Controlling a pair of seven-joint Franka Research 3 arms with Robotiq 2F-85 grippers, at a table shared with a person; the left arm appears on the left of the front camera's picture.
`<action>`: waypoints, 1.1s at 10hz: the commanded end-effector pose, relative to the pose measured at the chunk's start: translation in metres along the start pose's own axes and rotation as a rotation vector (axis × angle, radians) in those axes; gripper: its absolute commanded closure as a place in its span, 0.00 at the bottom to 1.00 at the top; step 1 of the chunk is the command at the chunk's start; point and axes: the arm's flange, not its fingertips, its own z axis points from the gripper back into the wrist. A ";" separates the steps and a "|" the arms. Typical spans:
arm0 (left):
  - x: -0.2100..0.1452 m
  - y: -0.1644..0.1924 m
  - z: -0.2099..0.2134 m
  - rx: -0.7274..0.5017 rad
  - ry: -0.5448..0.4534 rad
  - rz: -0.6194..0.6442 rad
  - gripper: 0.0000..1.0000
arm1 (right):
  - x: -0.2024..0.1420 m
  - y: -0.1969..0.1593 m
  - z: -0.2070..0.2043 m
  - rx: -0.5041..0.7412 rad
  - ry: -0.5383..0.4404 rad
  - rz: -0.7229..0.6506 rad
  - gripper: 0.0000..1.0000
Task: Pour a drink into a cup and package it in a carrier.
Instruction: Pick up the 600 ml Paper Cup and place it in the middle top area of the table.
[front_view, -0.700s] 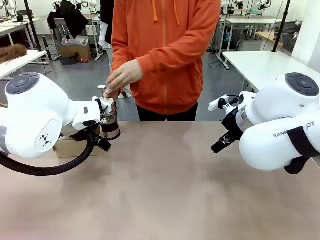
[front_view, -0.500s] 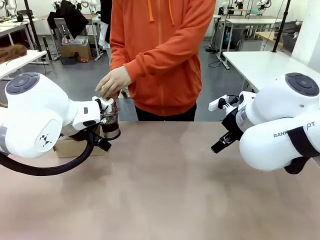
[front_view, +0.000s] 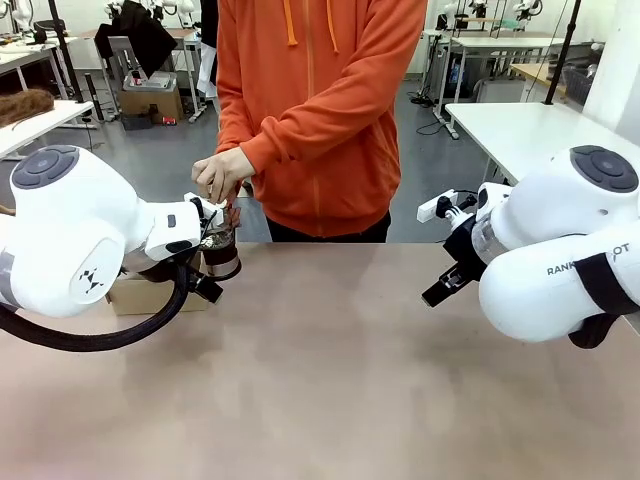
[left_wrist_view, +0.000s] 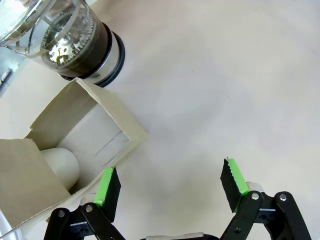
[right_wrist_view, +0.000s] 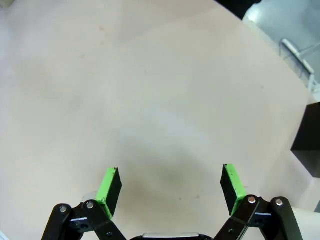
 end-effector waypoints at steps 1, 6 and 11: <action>0.000 0.000 0.000 0.000 0.000 0.000 0.00 | 0.000 0.000 0.000 0.000 -0.001 -0.001 0.00; 0.000 0.000 0.000 0.000 0.000 0.000 0.00 | 0.073 -0.069 0.045 0.065 -0.024 -0.037 0.00; 0.000 0.000 0.000 0.000 0.000 0.000 0.00 | 0.063 -0.241 0.128 0.383 -0.207 0.040 0.00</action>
